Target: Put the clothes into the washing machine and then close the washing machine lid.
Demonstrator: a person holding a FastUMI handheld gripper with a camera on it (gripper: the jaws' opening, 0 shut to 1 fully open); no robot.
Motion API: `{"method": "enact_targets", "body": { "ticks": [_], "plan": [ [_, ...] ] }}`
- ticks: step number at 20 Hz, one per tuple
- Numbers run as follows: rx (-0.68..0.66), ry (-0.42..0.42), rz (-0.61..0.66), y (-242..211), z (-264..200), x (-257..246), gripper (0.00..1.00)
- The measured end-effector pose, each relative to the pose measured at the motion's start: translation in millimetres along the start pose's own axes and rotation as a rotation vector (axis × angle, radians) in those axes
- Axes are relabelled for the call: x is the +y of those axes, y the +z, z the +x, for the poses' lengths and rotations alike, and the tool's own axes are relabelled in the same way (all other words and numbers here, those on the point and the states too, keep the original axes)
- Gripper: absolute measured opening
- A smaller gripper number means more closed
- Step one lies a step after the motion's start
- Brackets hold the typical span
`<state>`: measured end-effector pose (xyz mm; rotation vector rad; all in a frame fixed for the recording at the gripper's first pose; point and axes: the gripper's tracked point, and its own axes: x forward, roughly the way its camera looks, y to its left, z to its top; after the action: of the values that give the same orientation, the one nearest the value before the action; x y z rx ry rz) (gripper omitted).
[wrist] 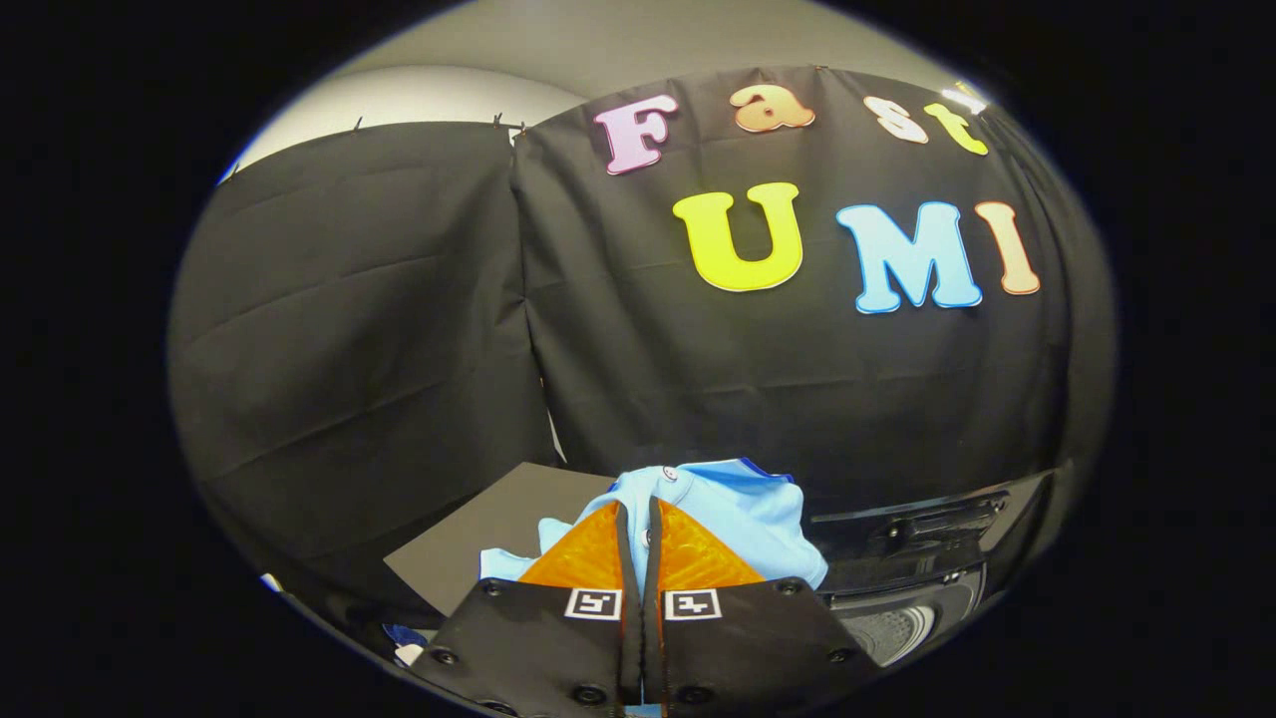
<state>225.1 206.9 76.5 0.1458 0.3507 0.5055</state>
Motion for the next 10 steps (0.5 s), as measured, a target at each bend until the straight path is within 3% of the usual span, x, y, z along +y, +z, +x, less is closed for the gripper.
{"method": "enact_targets", "body": {
  "ticks": [10],
  "plan": [
    [-0.025,-0.104,0.001,1.2,-42.2,-90.3,0.02]
  ]
}}
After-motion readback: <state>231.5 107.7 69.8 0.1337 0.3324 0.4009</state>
